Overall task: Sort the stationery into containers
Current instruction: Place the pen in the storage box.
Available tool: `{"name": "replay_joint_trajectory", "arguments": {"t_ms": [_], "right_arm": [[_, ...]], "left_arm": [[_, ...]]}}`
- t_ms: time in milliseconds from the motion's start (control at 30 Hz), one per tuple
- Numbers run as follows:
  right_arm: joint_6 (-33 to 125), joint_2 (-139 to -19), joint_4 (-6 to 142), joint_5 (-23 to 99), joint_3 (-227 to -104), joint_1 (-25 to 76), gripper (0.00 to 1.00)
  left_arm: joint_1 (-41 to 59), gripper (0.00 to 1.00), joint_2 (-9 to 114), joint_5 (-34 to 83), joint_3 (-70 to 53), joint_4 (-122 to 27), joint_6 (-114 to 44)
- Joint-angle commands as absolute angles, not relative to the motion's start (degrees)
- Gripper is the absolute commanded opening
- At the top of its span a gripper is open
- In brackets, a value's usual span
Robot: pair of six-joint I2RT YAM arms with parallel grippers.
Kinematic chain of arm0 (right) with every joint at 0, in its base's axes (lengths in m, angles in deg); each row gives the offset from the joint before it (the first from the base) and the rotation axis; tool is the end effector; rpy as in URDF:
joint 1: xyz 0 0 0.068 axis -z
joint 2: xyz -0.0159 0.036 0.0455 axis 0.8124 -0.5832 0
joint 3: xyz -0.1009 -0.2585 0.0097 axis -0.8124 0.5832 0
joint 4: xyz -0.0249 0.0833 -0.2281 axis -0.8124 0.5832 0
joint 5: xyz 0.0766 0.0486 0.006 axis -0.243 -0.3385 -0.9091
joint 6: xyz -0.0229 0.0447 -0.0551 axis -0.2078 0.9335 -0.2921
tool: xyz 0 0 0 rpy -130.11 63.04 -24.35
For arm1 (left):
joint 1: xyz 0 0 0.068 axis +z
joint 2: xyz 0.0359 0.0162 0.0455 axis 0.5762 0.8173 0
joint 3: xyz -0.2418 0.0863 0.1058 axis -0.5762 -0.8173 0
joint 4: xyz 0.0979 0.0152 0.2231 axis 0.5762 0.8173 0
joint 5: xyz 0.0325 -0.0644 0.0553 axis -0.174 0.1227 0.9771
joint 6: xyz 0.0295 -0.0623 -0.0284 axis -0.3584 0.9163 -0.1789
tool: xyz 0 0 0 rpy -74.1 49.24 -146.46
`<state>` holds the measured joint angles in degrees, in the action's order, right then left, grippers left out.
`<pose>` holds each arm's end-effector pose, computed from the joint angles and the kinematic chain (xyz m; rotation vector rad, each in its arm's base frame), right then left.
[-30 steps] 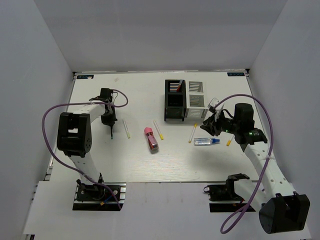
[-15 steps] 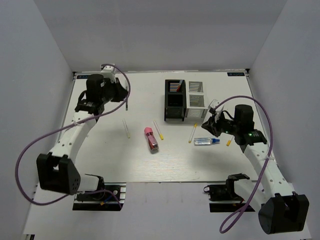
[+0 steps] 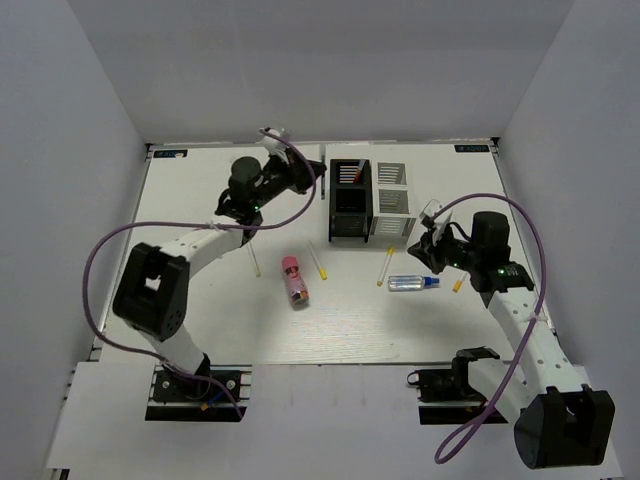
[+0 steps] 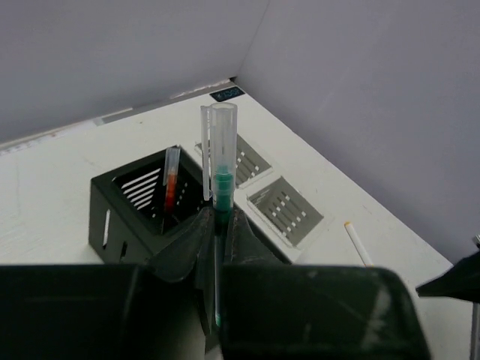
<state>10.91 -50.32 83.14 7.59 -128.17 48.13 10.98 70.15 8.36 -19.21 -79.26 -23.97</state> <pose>0.1916 0.0596 0.2690 -0.9572 1.7587 0.4426 0.3454 -0.1836 0.3183 0.3803 1.5728 -0.9637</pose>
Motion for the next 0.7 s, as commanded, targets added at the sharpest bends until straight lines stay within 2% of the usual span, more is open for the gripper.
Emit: {"name": "replay_joint_trajectory", "arguments": {"t_ms": [0, 267, 400, 667], "right_arm": [[11.8, -49.0, 80.4, 7.4, -127.6, 49.0, 0.06], [11.9, -47.9, 80.0, 6.7, -126.8, 50.0, 0.09], [11.9, -46.6, 79.8, 6.3, -126.1, 50.6, 0.13], [12.1, -45.7, 79.8, 4.5, -125.1, 52.4, 0.18]], "left_arm": [[7.7, 0.0, 73.1, 13.3, -12.8, -90.7, -24.8], [4.3, 0.0, 85.0, 23.0, -2.1, -91.1, -29.6], [3.1, 0.0, 89.9, 29.2, 1.8, -88.1, -34.0], [1.3, 0.0, 98.4, 34.8, 10.6, -86.9, -37.4]]}}
